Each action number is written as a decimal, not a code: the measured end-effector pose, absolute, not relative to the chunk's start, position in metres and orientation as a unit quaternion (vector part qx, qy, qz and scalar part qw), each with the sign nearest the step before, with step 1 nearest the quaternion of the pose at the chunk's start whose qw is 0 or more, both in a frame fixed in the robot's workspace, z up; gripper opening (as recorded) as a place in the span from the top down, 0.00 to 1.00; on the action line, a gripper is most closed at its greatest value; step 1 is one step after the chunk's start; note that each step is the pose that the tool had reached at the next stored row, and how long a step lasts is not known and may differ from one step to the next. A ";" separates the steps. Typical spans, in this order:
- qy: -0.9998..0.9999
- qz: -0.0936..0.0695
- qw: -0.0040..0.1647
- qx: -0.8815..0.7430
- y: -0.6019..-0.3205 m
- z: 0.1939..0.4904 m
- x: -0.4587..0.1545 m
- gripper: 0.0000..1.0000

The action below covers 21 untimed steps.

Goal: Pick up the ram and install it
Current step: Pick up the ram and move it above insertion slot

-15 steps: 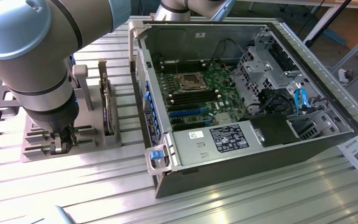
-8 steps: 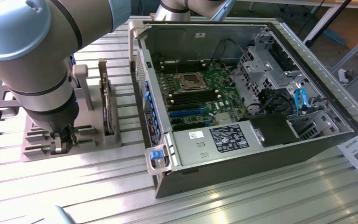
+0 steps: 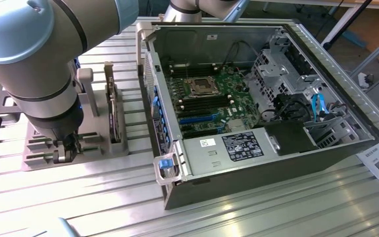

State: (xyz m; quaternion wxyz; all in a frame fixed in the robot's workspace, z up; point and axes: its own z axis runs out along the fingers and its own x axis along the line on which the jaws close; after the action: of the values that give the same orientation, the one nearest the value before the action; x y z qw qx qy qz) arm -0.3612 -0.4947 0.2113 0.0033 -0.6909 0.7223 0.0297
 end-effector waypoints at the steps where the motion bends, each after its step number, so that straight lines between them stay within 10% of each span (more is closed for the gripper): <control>1: 0.722 0.030 0.003 -0.691 -0.495 0.212 -0.361 0.88; 21: 0.722 0.030 0.003 -0.691 -0.495 0.235 -0.361 0.88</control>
State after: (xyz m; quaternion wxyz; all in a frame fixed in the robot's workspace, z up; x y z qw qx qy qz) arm -0.3612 -0.4946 0.2349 0.0032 -0.6909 0.7223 0.0297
